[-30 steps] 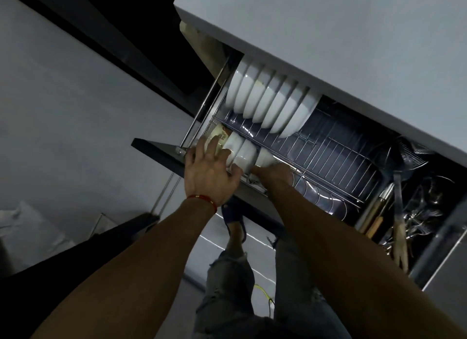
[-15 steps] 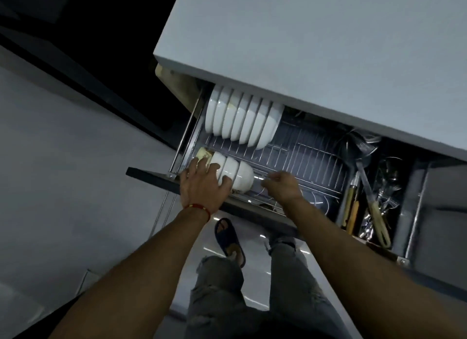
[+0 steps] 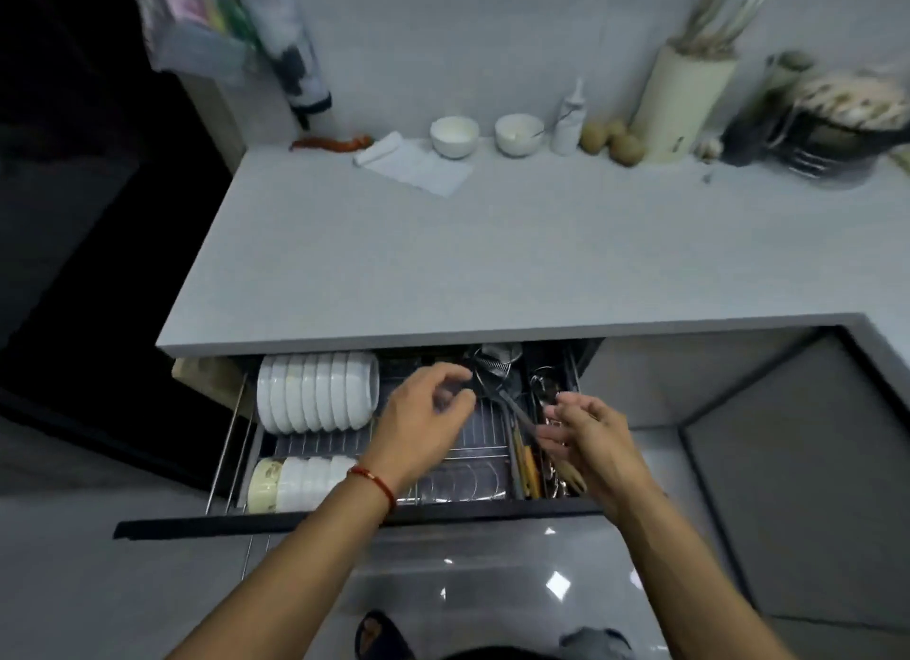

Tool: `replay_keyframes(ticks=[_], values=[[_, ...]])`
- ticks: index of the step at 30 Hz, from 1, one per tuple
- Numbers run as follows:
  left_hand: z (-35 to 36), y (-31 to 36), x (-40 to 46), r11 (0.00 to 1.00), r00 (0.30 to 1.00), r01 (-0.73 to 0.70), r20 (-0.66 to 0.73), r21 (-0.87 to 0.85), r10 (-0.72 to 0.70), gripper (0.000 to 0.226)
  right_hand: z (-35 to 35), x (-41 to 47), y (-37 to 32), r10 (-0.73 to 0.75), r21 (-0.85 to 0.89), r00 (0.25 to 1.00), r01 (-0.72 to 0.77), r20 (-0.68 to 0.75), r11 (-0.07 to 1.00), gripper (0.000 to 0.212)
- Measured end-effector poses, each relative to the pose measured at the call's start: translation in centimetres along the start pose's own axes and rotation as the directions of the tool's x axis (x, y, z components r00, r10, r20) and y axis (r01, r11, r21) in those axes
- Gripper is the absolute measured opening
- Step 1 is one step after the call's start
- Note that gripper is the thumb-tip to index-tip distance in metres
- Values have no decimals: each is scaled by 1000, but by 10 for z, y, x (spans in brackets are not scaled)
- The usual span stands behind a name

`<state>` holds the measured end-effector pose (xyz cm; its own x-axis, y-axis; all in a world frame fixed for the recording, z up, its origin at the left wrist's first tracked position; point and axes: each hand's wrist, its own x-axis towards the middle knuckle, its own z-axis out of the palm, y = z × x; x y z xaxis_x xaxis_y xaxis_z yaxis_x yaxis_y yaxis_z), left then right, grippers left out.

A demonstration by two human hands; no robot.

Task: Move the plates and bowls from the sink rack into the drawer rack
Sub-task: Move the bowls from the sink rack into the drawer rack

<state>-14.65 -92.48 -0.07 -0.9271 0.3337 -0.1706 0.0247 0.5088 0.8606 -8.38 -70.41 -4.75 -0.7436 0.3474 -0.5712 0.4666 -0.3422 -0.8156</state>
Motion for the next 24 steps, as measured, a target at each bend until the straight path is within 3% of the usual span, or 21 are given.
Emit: replay_keyframes(ticks=[7, 12, 19, 24], values=[[182, 195, 36, 972, 970, -152, 163, -181, 182, 17, -181, -15, -73, -180, 176, 970, 208, -163, 962, 21], [307, 294, 56, 939, 936, -17, 326, -344, 136, 21, -314, -28, -116, -208, 200, 910, 293, -360, 935, 19], [445, 381, 78, 936, 841, -64, 486, -346, 238, 19, -472, -40, -143, -205, 118, 748, 354, -631, 928, 18], [532, 422, 103, 924, 682, -234, 626, -304, 379, 31, -559, -32, -150, -223, -67, 593, 273, -774, 960, 14]])
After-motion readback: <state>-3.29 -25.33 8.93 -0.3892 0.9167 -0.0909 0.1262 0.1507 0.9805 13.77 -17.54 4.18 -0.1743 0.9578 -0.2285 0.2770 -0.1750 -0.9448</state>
